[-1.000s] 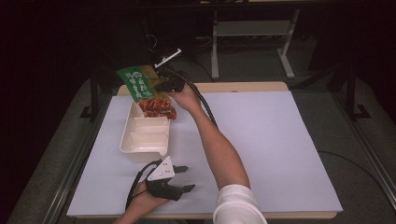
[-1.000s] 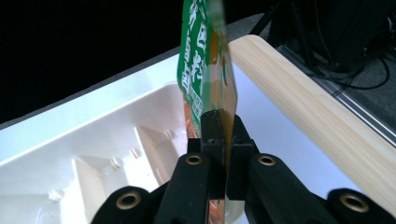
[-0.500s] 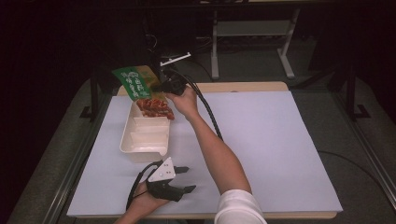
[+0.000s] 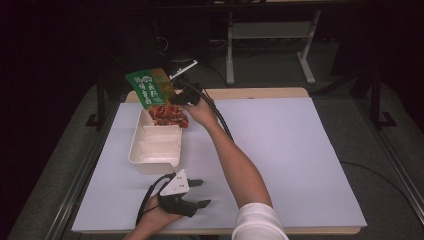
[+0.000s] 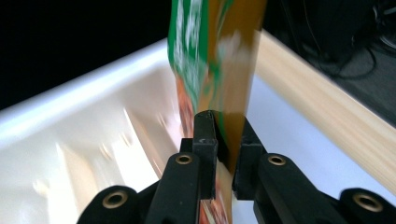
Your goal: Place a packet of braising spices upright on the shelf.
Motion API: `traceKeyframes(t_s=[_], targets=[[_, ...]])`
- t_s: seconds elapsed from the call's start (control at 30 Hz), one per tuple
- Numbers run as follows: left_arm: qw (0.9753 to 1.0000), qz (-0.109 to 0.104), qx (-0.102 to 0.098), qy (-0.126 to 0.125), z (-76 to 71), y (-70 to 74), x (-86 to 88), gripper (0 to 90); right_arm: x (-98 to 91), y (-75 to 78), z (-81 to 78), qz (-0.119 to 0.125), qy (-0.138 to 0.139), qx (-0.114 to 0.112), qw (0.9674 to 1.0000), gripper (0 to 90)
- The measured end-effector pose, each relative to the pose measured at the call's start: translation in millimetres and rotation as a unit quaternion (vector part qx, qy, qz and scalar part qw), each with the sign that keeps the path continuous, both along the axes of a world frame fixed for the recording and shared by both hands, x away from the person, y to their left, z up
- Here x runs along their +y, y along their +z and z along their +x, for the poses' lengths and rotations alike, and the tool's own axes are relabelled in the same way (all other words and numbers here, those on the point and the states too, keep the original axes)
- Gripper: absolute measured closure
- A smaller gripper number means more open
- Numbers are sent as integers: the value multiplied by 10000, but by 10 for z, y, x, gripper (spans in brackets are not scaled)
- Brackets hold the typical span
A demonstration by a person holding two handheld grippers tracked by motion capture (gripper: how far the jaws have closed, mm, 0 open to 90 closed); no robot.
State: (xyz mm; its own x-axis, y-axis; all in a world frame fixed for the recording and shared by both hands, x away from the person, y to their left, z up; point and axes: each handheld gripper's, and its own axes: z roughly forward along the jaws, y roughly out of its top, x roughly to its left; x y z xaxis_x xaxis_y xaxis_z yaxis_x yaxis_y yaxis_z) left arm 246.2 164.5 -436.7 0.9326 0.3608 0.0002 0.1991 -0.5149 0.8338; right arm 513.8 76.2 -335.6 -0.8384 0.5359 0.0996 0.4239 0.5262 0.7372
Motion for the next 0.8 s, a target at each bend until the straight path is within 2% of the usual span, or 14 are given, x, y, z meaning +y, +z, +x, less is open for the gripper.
traceKeyframes(t_s=[0.03,0.07,0.17,0.23,0.33,0.37,0.4,0.5,0.53,0.67,0.7,0.73,0.77,0.8], targets=[[10000,3,-8,-4,-1,-1,-3,336,9,-29,0,-71,29,39,10000,879],[10000,6,-7,-6,-3,-1,-6,336,12,-44,-3,-44,30,92,9999,891],[10000,0,-18,-8,-7,1,-8,337,15,-38,-12,171,10,290,9994,899],[10000,-4,-30,-13,-5,3,-4,337,7,-6,-33,513,51,451,9977,900],[10000,-2,-23,-15,-3,1,-5,338,-12,29,-50,893,69,633,9940,900],[10000,-2,-24,-13,-3,0,-7,338,-27,30,-53,1056,37,774,9914,900],[10000,0,-23,-16,-4,0,-8,338,-35,23,-53,1129,-4,823,9902,900],[10000,14,-29,-27,-9,-3,-18,338,-81,-72,-12,1312,-213,1100,9850,900],[10000,14,-31,-31,-11,-4,-20,338,-112,-132,15,1463,-319,1224,9811,900],[10000,19,-39,-29,-14,-4,-20,338,-201,-241,32,1595,-642,1251,9771,900],[10000,17,-34,-28,-13,-6,-22,338,-210,-246,29,1582,-680,1219,9775,899],[10000,39,-42,-40,-14,-6,-25,339,-208,-246,20,1462,-696,1140,9802,898],[10000,49,-50,-48,-15,-5,-27,339,-190,-256,4,1277,-650,1012,9845,897],[10000,38,-44,-49,-20,-6,-32,338,-177,-265,-9,1194,-635,963,9861,897]])
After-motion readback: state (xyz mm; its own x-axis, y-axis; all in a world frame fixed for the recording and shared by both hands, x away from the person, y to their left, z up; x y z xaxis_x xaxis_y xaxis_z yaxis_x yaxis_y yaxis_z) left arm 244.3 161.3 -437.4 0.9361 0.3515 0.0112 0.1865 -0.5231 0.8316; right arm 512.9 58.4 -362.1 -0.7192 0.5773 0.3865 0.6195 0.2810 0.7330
